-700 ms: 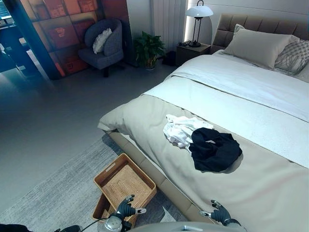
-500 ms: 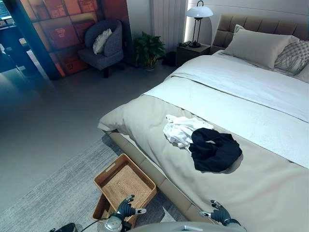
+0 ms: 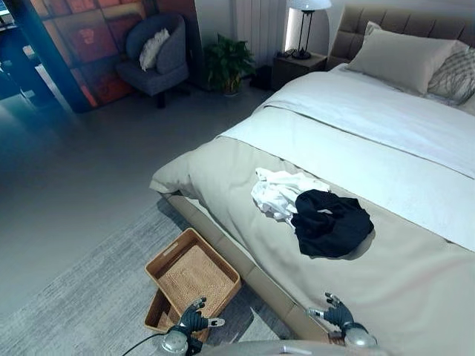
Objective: Pick up clothes into the bucket
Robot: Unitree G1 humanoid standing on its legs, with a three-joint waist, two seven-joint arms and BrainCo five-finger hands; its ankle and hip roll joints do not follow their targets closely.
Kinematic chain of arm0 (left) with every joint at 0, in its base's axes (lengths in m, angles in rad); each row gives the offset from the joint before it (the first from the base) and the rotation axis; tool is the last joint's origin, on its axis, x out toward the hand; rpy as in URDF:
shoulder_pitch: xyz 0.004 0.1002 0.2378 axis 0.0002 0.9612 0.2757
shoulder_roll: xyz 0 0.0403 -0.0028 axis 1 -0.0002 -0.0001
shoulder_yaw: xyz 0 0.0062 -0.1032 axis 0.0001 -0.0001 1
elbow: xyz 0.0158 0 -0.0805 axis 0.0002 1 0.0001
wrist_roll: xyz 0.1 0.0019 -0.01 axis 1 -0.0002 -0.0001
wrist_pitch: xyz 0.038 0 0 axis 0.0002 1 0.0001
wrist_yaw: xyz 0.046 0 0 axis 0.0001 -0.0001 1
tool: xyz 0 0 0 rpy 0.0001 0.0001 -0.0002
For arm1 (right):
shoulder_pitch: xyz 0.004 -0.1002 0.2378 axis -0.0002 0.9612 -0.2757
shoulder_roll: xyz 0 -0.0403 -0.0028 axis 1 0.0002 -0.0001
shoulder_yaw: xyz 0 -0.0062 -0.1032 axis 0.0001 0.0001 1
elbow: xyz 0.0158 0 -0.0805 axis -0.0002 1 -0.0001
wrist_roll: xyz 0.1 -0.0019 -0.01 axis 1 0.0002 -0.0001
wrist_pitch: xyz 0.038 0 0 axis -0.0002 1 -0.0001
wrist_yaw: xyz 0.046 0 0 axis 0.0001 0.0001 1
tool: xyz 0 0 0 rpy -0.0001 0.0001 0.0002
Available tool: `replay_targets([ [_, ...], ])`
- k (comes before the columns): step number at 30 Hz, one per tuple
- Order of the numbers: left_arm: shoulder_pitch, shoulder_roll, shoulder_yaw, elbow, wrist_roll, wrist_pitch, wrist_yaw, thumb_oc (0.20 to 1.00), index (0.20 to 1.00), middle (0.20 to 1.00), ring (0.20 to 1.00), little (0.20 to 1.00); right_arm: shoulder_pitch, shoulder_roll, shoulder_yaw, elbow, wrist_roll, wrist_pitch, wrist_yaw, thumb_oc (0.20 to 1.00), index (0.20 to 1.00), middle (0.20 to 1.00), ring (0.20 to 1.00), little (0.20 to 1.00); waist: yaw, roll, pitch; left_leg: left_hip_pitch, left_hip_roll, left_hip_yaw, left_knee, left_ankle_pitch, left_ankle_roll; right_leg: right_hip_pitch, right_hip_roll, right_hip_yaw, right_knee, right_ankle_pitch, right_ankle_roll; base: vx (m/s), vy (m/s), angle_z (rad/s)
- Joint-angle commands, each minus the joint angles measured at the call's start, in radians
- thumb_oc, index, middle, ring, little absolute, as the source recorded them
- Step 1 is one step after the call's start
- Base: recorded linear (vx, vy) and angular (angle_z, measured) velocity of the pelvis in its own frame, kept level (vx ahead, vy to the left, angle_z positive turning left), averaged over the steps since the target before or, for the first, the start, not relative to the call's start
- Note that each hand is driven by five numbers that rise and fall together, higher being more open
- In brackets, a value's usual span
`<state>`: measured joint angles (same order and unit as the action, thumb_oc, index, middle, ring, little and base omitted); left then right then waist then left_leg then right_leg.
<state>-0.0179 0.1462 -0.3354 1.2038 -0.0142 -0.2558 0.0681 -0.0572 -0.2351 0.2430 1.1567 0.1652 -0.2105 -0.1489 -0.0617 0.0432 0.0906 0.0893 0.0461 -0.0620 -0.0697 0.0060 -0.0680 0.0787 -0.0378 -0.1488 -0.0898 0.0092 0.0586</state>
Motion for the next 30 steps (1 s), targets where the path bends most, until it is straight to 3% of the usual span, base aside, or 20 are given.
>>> replay_targets([
  [1, -0.042, 0.009, -0.033, 0.029, 0.003, -0.022, 0.042, 1.000, 1.000, 1.000, 1.000, 1.000, -0.136, -0.026, -0.010, -0.075, -0.006, -0.040, -0.056, 1.000, 1.000, 1.000, 1.000, 1.000, 0.018, -0.079, 0.071, -0.056, -0.060, -0.014, 0.089, -0.045, 0.028, -0.014, -0.084, -0.012, 0.096, -0.023, 0.066, -0.04, 0.007, 0.05],
  [6, -0.038, 0.029, -0.042, -0.032, -0.009, -0.034, 0.073, 1.000, 1.000, 1.000, 1.000, 1.000, -0.193, -0.099, -0.050, -0.290, -0.066, -0.065, -0.159, 1.000, 1.000, 1.000, 1.000, 1.000, 0.024, -0.073, 0.118, -0.109, -0.069, -0.028, 0.109, -0.038, 0.034, -0.073, -0.092, -0.012, 0.145, -0.030, 0.068, -0.04, 0.015, 0.05],
  [11, -0.048, 0.042, -0.054, -0.104, -0.036, -0.053, 0.120, 1.000, 1.000, 1.000, 1.000, 1.000, -0.277, -0.179, -0.096, -0.319, -0.158, -0.072, -0.307, 1.000, 1.000, 1.000, 1.000, 1.000, 0.033, -0.044, 0.169, -0.163, -0.088, -0.054, 0.134, -0.032, 0.040, -0.127, -0.111, -0.025, 0.193, -0.045, 0.066, -0.03, 0.029, 0.16],
  [13, -0.053, 0.043, -0.059, -0.121, -0.044, -0.058, 0.131, 1.000, 1.000, 1.000, 1.000, 1.000, -0.306, -0.196, -0.106, -0.305, -0.168, -0.071, -0.335, 1.000, 1.000, 1.000, 1.000, 1.000, 0.035, -0.036, 0.184, -0.177, -0.093, -0.059, 0.146, -0.035, 0.042, -0.144, -0.117, -0.027, 0.211, -0.050, 0.066, -0.01, 0.049, 0.10],
  [17, -0.076, 0.036, -0.105, -0.185, -0.070, -0.066, 0.171, 1.000, 1.000, 1.000, 1.000, 1.000, -0.418, -0.260, -0.125, -0.227, -0.224, -0.044, -0.485, 1.000, 1.000, 1.000, 1.000, 1.000, 0.046, 0.009, 0.251, -0.245, -0.130, -0.075, 0.229, -0.057, 0.056, -0.226, -0.144, -0.012, 0.320, -0.079, 0.058, -0.04, 0.088, 0.05],
  [21, -0.117, 0.046, -0.152, -0.233, -0.104, -0.077, 0.213, 1.000, 1.000, 1.000, 1.000, 1.000, -0.531, -0.319, -0.109, -0.091, -0.273, 0.010, -0.626, 1.000, 1.000, 1.000, 1.000, 1.000, 0.056, 0.033, 0.316, -0.324, -0.145, -0.102, 0.296, -0.064, 0.060, -0.306, -0.167, -0.023, 0.426, -0.105, 0.054, -0.06, 0.017, 0.17],
  [30, -0.175, 0.042, -0.203, -0.250, -0.173, -0.043, 0.232, 1.000, 1.000, 1.000, 1.000, 1.000, -0.717, -0.430, -0.015, 0.200, -0.255, 0.128, -0.586, 1.000, 1.000, 1.000, 1.000, 1.000, 0.070, 0.066, 0.414, -0.432, -0.144, -0.130, 0.312, -0.027, 0.048, -0.425, -0.195, -0.047, 0.517, -0.120, 0.045, -0.06, -0.039, 0.17],
])
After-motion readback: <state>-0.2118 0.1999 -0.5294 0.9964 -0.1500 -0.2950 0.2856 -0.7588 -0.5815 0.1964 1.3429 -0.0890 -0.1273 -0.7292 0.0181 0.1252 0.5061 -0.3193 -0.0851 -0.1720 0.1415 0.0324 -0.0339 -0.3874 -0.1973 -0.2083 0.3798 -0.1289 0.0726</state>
